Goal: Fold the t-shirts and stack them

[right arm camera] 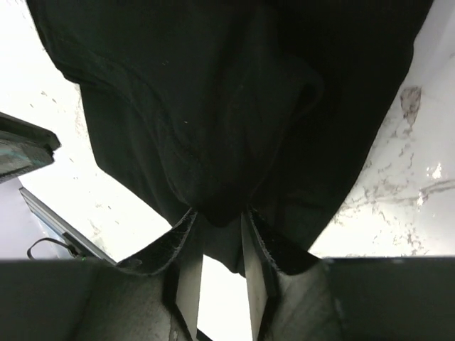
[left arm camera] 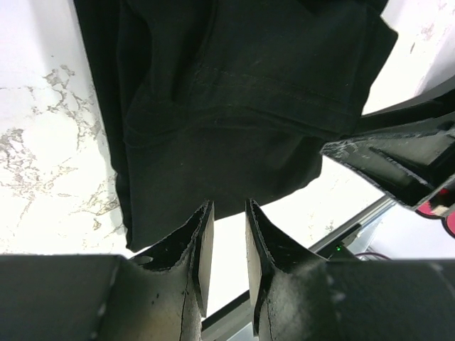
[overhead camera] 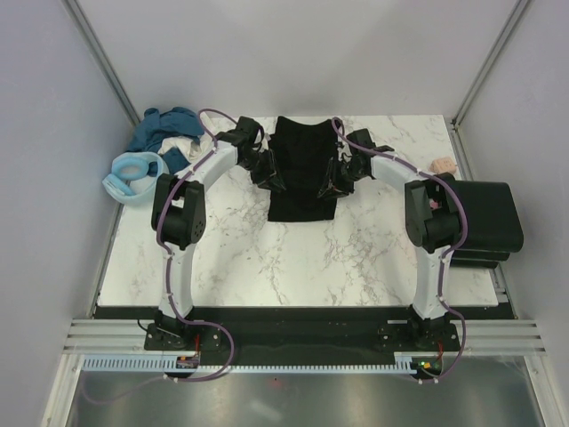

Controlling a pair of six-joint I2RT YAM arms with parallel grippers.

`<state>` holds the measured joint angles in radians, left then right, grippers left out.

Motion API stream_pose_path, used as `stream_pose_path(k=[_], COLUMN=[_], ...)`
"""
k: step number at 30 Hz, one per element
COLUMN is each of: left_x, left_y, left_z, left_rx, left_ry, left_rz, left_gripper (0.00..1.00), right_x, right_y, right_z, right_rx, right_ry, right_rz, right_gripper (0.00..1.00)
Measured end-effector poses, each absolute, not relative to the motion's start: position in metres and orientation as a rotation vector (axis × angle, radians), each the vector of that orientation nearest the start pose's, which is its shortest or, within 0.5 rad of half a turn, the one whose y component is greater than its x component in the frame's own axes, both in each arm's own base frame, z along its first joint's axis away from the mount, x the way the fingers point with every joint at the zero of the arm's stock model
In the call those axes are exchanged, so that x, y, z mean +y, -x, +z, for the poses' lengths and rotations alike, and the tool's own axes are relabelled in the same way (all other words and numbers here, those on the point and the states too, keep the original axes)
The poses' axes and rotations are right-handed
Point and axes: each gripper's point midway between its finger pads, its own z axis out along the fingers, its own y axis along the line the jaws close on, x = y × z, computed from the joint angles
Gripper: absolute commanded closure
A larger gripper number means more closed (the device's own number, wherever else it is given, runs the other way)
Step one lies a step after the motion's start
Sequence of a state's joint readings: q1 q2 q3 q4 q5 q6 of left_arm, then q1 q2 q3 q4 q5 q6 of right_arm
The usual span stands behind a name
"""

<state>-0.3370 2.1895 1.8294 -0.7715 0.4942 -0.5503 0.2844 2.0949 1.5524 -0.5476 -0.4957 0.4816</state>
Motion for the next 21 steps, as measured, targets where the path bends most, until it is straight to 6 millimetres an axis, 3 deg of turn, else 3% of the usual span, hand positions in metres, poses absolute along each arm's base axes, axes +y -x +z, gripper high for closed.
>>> stream_pose_path(k=[2,7,8,9,12,21], left_x=[-0.256,-0.255,-0.256,-0.256,-0.257,-0.282], left_y=[-0.422,-0.422,-0.421,-0.419,-0.412,-0.389], left_z=[0.084,0.083,0.083,0.081,0.075,0.063], left_rx=[2.821,2.82,2.822,2.826,2.845,2.887], left_ry=[0.141,0.118,0.112,0.102,0.076,-0.065], left_rz=[-0.906,-0.904,-0.906,-0.908,-0.908,-0.91], left_gripper=[0.69,0.74,0.76,0.88,0.98,0.98], right_x=[0.227,0.23,0.23,0.231,0.233,0.237], right_y=[-0.419,-0.429,-0.431,-0.435,-0.444,-0.477], right_z=[0.057,0.064,0.066,0.069,0.077,0.091], right_rx=[2.739,2.711,2.704,2.694,2.666,2.598], right_ry=[-0.094,-0.087,-0.084,-0.083,-0.074,-0.075], right_rz=[0.896,0.901,0.901,0.9,0.899,0.872], right_gripper=[0.82,0.89,0.97,1.0,1.0,1.0])
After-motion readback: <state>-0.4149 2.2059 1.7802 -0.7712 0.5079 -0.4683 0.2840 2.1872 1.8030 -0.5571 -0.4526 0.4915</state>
